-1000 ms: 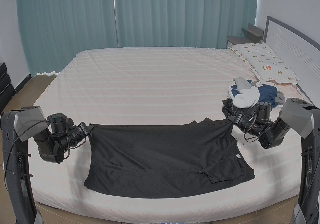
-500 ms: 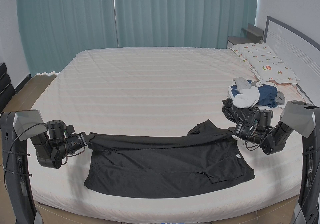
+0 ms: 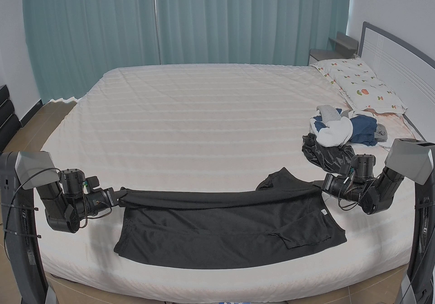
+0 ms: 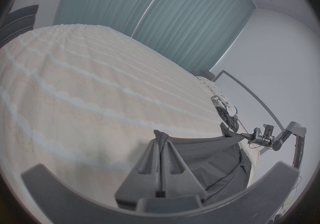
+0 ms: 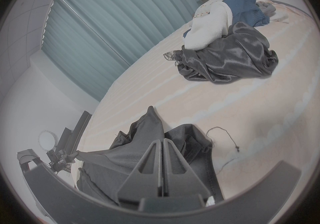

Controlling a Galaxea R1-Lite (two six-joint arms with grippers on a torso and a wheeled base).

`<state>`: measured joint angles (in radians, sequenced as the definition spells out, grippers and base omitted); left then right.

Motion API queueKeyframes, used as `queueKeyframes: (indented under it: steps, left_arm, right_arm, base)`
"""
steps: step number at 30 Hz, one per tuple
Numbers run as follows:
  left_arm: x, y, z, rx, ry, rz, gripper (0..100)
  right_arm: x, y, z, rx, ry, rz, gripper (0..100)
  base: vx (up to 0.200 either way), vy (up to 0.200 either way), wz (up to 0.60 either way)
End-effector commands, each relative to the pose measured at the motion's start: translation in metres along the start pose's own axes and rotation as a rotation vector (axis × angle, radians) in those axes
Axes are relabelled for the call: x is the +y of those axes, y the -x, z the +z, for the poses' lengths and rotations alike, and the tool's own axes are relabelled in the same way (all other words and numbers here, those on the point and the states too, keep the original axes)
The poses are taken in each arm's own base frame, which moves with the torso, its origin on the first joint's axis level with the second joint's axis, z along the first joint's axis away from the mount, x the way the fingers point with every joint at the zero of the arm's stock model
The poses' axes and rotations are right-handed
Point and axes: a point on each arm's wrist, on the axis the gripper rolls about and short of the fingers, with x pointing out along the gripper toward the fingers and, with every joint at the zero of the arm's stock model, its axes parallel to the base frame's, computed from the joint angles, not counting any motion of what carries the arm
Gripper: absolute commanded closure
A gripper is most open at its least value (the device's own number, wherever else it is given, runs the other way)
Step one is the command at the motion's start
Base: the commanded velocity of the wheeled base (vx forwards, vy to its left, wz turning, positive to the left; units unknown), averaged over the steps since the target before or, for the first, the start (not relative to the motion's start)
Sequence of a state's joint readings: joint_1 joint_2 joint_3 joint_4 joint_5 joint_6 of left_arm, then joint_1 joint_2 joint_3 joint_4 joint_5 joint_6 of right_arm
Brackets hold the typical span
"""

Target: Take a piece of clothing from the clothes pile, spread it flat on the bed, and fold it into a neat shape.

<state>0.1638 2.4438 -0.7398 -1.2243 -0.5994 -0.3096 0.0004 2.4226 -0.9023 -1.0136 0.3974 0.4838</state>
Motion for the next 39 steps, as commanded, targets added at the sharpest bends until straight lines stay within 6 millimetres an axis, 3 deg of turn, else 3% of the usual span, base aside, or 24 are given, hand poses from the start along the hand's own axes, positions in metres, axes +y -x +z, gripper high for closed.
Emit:
queueKeyframes:
  steps: [1, 15, 28, 39]
  left_arm:
    - [0.003, 0.005, -0.003, 0.01, -0.004, 0.008, 100]
    - [0.006, 0.016, -0.019, 0.073, -0.101, -0.001, 100]
    - [0.002, 0.028, -0.032, 0.22, -0.194, 0.011, 100]
    - [0.001, 0.03, -0.035, 0.235, -0.205, 0.01, 100]
  right_arm:
    - [-0.002, 0.01, 0.0, 0.011, -0.003, 0.001, 100]
    - [-0.011, 0.022, -0.022, 0.084, 0.048, -0.031, 100]
    - [-0.015, 0.039, -0.031, 0.129, 0.109, -0.037, 100]
    - [-0.02, 0.043, -0.04, 0.16, 0.156, -0.049, 100]
  base:
    - [0.0, 0.0, 0.0]
    - [0.0, 0.0, 0.0]
    - [0.0, 0.0, 0.0]
    - [0.0, 0.0, 0.0]
